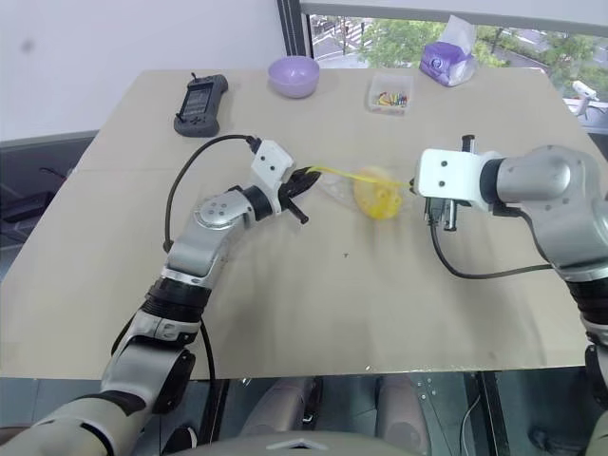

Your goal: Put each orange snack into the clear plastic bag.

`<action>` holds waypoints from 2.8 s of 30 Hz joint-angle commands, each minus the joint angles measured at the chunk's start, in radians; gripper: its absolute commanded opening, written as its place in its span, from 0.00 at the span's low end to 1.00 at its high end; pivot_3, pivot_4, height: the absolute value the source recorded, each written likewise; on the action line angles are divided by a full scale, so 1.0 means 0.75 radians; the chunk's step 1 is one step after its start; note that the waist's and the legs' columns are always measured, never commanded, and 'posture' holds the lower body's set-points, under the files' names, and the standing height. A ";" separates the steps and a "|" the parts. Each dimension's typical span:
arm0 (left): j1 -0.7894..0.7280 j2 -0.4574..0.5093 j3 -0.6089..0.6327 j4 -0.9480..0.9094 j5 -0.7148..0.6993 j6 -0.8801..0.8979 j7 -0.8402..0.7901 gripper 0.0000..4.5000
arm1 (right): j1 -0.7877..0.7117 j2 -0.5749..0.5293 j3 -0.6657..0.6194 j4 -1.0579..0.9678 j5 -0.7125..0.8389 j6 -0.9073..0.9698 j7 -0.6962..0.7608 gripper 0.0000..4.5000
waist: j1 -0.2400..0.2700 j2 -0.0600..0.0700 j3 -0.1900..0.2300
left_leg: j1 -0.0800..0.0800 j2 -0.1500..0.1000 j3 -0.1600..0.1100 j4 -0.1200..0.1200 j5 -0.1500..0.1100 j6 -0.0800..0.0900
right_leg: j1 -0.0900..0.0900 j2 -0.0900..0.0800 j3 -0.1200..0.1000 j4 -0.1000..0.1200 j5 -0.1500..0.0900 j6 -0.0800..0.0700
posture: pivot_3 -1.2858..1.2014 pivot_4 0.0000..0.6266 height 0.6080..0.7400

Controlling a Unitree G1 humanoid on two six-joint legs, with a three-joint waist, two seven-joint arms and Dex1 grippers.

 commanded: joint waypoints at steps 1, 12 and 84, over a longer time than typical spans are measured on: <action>-0.039 0.007 0.054 0.013 0.014 -0.034 0.023 0.00 | -0.012 -0.037 -0.072 -0.024 -0.005 0.011 -0.009 0.02 | 0.000 0.000 0.000 | 0.000 0.000 0.000 0.000 0.000 0.000 | 0.000 0.000 0.000 0.000 0.000 0.000 | 0.52 0.24 1.00; -0.070 0.005 0.058 0.064 0.015 -0.054 0.022 0.00 | -0.027 -0.047 -0.075 0.028 -0.014 -0.017 -0.022 0.02 | 0.000 0.000 0.000 | 0.000 0.000 0.000 0.000 0.000 0.000 | 0.000 0.000 0.000 0.000 0.000 0.000 | 0.52 0.24 1.00; 0.810 0.784 0.879 -0.880 -0.794 0.639 -0.548 0.44 | 1.016 -0.050 -1.200 0.145 0.910 0.261 0.285 0.46 | -0.002 0.006 0.002 | 0.006 0.005 0.005 0.000 -0.005 0.007 | 0.003 0.001 0.003 0.004 0.000 -0.002 | 0.52 0.24 1.00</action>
